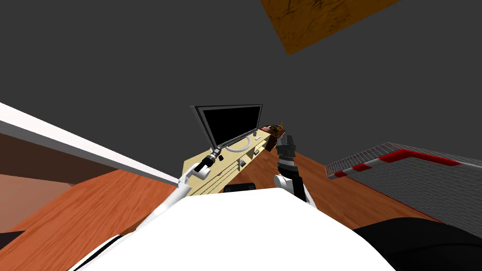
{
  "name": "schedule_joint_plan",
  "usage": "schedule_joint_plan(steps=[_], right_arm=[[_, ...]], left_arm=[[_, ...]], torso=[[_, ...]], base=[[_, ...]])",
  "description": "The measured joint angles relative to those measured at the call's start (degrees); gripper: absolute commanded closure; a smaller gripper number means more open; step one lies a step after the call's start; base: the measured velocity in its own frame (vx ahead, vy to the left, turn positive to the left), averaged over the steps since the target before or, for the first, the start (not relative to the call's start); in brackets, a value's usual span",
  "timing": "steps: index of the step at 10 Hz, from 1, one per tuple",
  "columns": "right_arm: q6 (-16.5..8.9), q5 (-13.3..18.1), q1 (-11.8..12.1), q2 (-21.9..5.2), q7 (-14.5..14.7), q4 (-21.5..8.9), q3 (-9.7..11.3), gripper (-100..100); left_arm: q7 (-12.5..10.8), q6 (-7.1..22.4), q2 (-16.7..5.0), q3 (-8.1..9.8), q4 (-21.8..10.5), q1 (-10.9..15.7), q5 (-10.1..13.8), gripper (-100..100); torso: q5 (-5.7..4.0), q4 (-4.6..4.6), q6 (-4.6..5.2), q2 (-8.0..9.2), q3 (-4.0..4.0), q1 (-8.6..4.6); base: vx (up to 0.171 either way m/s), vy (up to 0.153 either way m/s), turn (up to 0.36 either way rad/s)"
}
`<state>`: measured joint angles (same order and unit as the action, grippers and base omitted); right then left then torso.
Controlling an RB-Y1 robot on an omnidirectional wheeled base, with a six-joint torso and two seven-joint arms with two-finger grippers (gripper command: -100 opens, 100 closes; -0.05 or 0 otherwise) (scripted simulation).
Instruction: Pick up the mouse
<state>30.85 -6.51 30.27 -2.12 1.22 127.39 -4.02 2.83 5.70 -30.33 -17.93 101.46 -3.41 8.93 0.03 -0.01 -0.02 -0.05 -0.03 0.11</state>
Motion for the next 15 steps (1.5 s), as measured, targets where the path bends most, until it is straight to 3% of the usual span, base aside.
schedule_joint_plan(steps=[5,6,13,15], right_arm=[[0.0,0.0,0.01,0.0,0.0,0.0,0.0,0],[0.0,0.0,0.01,0.0,0.0,0.0,0.0,0],[0.0,0.0,0.02,0.0,0.0,0.0,-0.01,0],[0.0,0.0,0.01,0.0,0.0,0.0,0.0,0]], left_arm=[[1.17,6.3,-2.38,-2.14,-6.37,2.97,2.16,-100],[1.46,7.17,-3.19,-2.87,-8.99,4.27,3.04,-100],[3.13,16.35,-7.59,-5.0,-16.63,7.82,7.31,-100],[4.23,18.43,-8.8,-6.2,-21.27,9.73,9.22,-100]], torso=[[0.0,-0.01,-0.04,-0.04,-0.02,-0.03],[-0.01,-0.01,-0.01,-0.06,-0.03,-0.04],[-0.01,-0.02,-0.06,-0.11,-0.06,-0.08],[-0.02,-0.03,-0.03,-0.15,-0.08,-0.12]], base=[[-0.012,0.005,-0.136],[-0.005,0.001,-0.09],[0.004,-0.008,-0.117],[0.018,-0.017,-0.146]])
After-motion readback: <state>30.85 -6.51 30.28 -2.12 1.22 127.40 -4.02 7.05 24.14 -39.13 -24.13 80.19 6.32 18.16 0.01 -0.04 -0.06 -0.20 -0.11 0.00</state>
